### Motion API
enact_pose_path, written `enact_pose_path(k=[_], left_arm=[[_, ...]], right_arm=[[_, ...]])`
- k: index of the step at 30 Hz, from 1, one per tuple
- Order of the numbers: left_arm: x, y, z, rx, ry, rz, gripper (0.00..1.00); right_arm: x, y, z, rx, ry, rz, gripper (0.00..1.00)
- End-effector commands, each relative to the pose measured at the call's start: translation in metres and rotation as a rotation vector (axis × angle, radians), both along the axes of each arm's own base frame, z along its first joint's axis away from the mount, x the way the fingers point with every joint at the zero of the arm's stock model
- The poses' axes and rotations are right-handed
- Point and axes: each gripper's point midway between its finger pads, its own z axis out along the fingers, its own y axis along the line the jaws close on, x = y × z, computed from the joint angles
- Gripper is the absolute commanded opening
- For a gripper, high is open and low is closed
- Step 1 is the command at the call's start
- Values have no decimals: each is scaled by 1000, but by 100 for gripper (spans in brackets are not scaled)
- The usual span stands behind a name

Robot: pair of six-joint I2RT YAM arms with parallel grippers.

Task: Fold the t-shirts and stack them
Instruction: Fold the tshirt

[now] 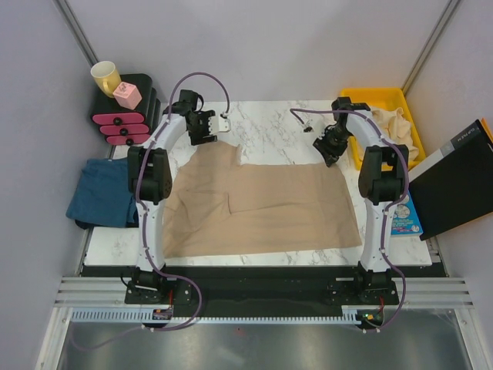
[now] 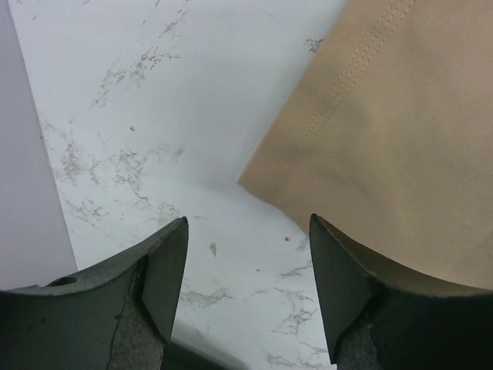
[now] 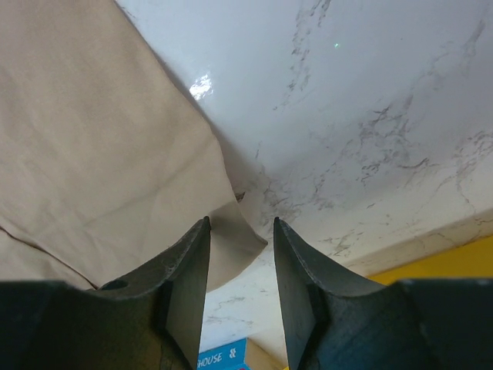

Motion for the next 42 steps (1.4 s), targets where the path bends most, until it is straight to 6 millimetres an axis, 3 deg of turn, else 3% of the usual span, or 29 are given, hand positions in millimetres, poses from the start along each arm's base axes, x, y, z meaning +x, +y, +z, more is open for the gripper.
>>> enact_pose_path(k=[1, 10, 18, 22, 27, 34, 37, 41, 42], left_arm=[[21, -15, 8, -22, -60, -70, 72], [29, -23, -8, -13, -60, -116, 71], [1, -26, -36, 14, 36, -178, 66], [-17, -25, -57, 51, 112, -206, 54], [-36, -16, -76, 99, 187, -222, 49], [-51, -10, -86, 133, 255, -255, 38], [-61, -6, -94, 155, 314, -269, 27], [-64, -3, -92, 166, 343, -266, 2], [-64, -4, -90, 162, 344, -259, 2]], right_arm=[[3, 3, -7, 12, 3, -10, 45], [-2, 2, -9, 6, 16, -14, 45], [-3, 5, -12, -5, 21, -2, 44], [-1, 6, -10, -8, 13, -1, 43], [-1, 6, -5, -10, 3, -3, 43], [-3, 8, -1, -12, -1, -3, 41], [-3, 9, 1, -7, -6, -6, 40], [-4, 10, 2, -6, -7, -4, 39], [-6, 10, 2, -7, -6, -4, 38]])
